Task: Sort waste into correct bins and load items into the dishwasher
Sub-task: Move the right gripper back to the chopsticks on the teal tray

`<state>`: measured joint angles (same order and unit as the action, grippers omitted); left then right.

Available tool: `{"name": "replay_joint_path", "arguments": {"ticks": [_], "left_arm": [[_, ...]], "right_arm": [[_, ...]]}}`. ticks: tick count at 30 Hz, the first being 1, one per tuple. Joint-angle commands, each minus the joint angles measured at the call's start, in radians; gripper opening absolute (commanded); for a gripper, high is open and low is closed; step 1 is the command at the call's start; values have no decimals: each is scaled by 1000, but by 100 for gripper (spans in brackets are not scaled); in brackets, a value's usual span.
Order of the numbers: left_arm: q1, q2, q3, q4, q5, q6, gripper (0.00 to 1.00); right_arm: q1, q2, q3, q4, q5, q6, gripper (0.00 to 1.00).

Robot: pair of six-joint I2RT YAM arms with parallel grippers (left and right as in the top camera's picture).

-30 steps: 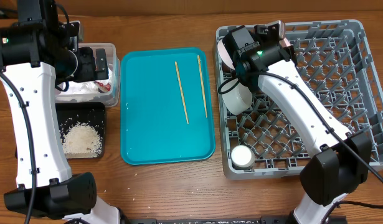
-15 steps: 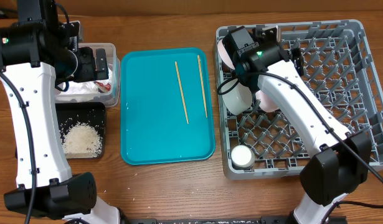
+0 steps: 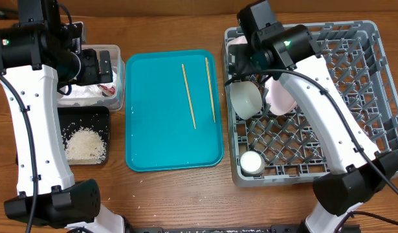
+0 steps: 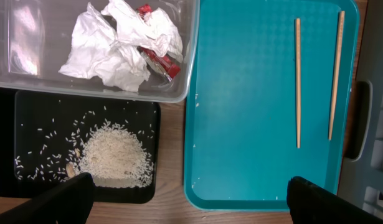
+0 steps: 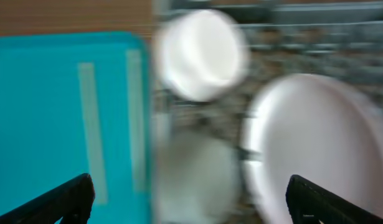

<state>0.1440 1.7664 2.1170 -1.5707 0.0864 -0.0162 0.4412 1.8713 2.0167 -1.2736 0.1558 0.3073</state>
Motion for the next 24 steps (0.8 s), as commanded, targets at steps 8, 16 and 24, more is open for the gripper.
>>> {"name": "replay_joint_path", "arguments": {"ticks": [8,16,24], "left_arm": [[0,-20,16,4,11,13,100],[0,-20,16,4,11,13,100],[0,-20,16,4,11,13,100]], "right_arm": [[114,25,-61,179,-268,72,83],[202,168,-74,203,-106,119,76],[225,304,-74,240,-109,166,65]]}}
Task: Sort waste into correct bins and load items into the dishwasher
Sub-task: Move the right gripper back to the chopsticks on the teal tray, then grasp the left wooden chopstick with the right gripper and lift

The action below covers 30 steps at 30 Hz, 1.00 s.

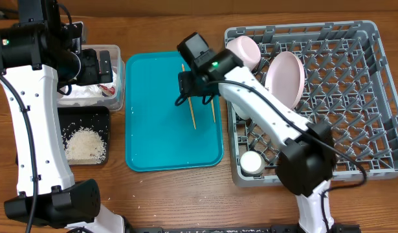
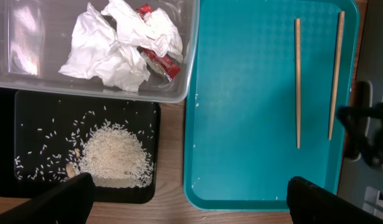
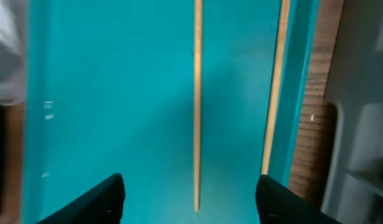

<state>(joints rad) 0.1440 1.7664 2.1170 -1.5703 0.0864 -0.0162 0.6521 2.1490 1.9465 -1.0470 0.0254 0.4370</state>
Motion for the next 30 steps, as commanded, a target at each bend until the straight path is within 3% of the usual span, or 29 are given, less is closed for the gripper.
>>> {"name": "replay_joint_path", "arguments": {"ticks": [1,10,21,30], "left_arm": [[0,-20,16,4,11,13,100],[0,-20,16,4,11,13,100],[0,-20,16,4,11,13,100],[0,-20,16,4,11,13,100]], "right_arm": [[21,43,-4,23,20,40,63],[42,171,-4,89,34,92,46],[42,250,-4,115,34,102,40],[42,254,-4,72,46,120,18]]}}
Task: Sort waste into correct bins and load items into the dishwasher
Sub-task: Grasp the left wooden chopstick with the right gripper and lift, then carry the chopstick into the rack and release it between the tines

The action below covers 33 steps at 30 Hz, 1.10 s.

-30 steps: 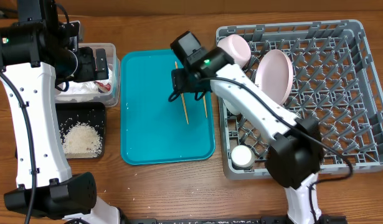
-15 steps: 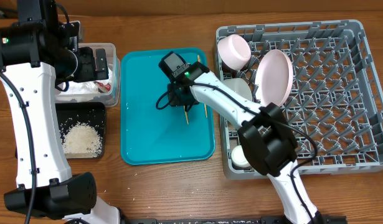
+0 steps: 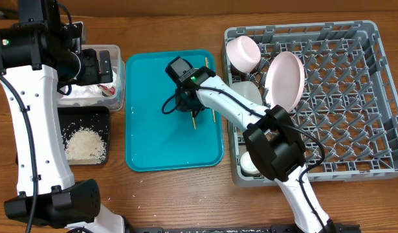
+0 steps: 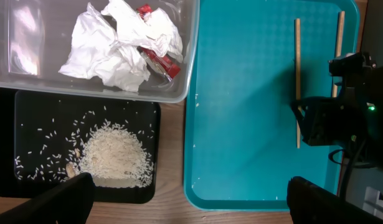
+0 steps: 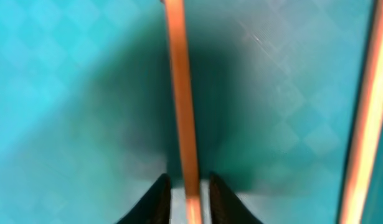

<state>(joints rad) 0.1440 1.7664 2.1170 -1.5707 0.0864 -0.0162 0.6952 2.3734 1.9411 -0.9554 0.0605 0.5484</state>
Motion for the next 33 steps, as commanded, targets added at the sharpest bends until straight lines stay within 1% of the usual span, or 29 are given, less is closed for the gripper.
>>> {"name": "replay_joint_path", "arguments": {"ticks": [1,3,4,8,12,16,17,18,21,22,23,30,33], "left_arm": [[0,-20,16,4,11,13,100],[0,-20,16,4,11,13,100],[0,-20,16,4,11,13,100],[0,-20,16,4,11,13,100],[0,-20,16,4,11,13,100],[0,-20,16,4,11,13,100],[0,-20,16,4,11,13,100],[0,-20,16,4,11,13,100],[0,-20,16,4,11,13,100],[0,-20,16,4,11,13,100],[0,-20,16,4,11,13,100],[0,-20,16,4,11,13,100],[0,-20,16,4,11,13,100]], "right_arm": [[-1,30,2,-27,15,14,14],[-1,30,2,-47,34,32,9],[-1,30,2,-55,36,32,4],[-1,28,20,-119,35,32,4],[-3,9,118,-251,36,16,4],[-3,-35,301,-434,35,-47,4],[-3,-45,360,-490,36,-65,4],[-3,-67,473,-598,36,-103,4],[-4,-110,603,-739,39,-158,4],[-4,-137,605,-739,5,-204,4],[-4,-166,603,-739,-16,-211,4],[-34,-334,597,-739,-19,-200,4],[-87,-434,521,-739,-17,-182,4]]}}
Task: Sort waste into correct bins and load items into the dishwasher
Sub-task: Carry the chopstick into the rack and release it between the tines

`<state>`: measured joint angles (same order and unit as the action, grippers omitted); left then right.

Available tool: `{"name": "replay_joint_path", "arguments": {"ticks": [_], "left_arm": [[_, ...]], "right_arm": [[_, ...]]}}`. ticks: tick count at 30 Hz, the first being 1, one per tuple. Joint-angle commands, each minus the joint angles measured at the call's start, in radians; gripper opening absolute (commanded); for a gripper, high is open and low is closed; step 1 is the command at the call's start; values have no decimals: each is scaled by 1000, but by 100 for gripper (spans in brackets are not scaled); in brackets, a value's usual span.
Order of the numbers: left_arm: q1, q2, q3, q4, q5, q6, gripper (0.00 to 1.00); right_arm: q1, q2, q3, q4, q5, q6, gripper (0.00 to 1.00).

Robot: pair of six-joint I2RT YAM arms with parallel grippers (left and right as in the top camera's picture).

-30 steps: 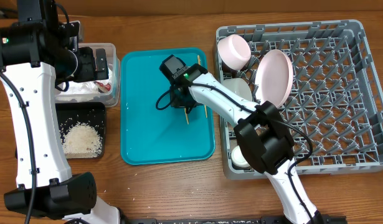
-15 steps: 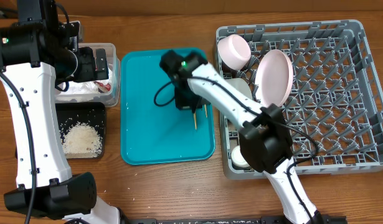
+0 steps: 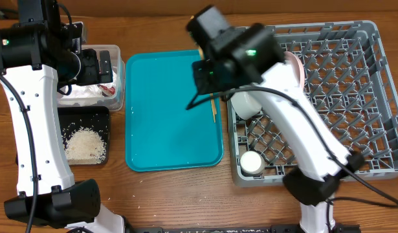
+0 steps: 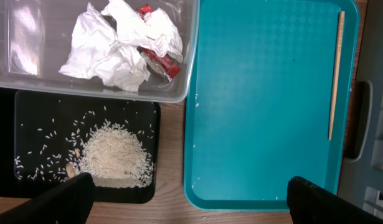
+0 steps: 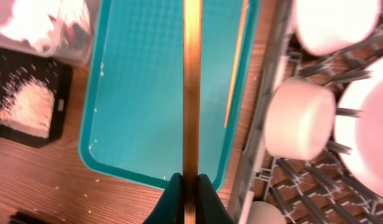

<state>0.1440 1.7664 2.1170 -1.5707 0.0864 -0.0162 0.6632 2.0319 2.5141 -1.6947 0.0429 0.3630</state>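
My right gripper (image 5: 191,185) is shut on a wooden chopstick (image 5: 192,87) and holds it in the air over the right side of the teal tray (image 3: 153,129). The stick runs straight out from the jaws. A second chopstick (image 3: 212,107) lies along the tray's right edge and also shows in the left wrist view (image 4: 335,74). The grey dish rack (image 3: 373,169) stands right of the tray. My left gripper (image 4: 188,202) hangs open high over the bins at the left, with nothing between its fingers.
A clear bin (image 4: 29,87) at the far left holds crumpled paper and a red wrapper. A black tray with rice (image 4: 113,155) lies in front of it. The rack holds a pink bowl (image 5: 334,22), a cup (image 5: 297,118), a plate (image 5: 372,124) and a small white cup (image 3: 254,163).
My right gripper was down on the tray with its jaws around the left chopstick. Now it is raised and shut on that stick, and only one chopstick lies on the tray. The left arm is unmoved.
My right gripper was open over the rack by the bowls, with both chopsticks on the tray. Then it hung open over the two sticks. Then it was low around the left one. Now it holds that stick above the tray.
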Motion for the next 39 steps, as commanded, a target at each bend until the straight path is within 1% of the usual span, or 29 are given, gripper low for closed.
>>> {"name": "replay_joint_path", "arguments": {"ticks": [1,6,10,13,15,21,24,26,27,28,29,30,31,34,39], "left_arm": [[0,-20,16,4,11,13,100],[0,-20,16,4,11,13,100],[0,-20,16,4,11,13,100],[0,-20,16,4,11,13,100],[0,-20,16,4,11,13,100],[0,-20,16,4,11,13,100],[0,-20,16,4,11,13,100],[0,-20,16,4,11,13,100],[0,-20,16,4,11,13,100],[0,-20,16,4,11,13,100],[0,-20,16,4,11,13,100],[0,-20,16,4,11,13,100],[0,-20,16,4,11,13,100],[0,-20,16,4,11,13,100],[0,-20,16,4,11,13,100]], "right_arm": [[-70,-118,-84,0,0,4,4],[-179,-262,-352,1,1,4,4],[-273,-348,-605,2,18,6,4],[-319,-362,-749,21,21,-27,4],[-334,-362,-870,85,25,-54,4],[-341,-362,-1044,184,61,-53,4],[-357,-362,-1089,196,61,-53,4],[-358,-362,-1090,196,62,-55,8],[-358,-362,-1090,198,62,-55,13],[-358,-362,-1090,198,61,-57,26],[-358,-362,-1090,198,61,-57,35],[-358,-362,-1090,199,61,-57,40],[-358,-362,-1089,200,61,-56,43],[-358,-362,-1065,203,49,-57,46],[-357,-362,-952,196,4,-57,46]]}}
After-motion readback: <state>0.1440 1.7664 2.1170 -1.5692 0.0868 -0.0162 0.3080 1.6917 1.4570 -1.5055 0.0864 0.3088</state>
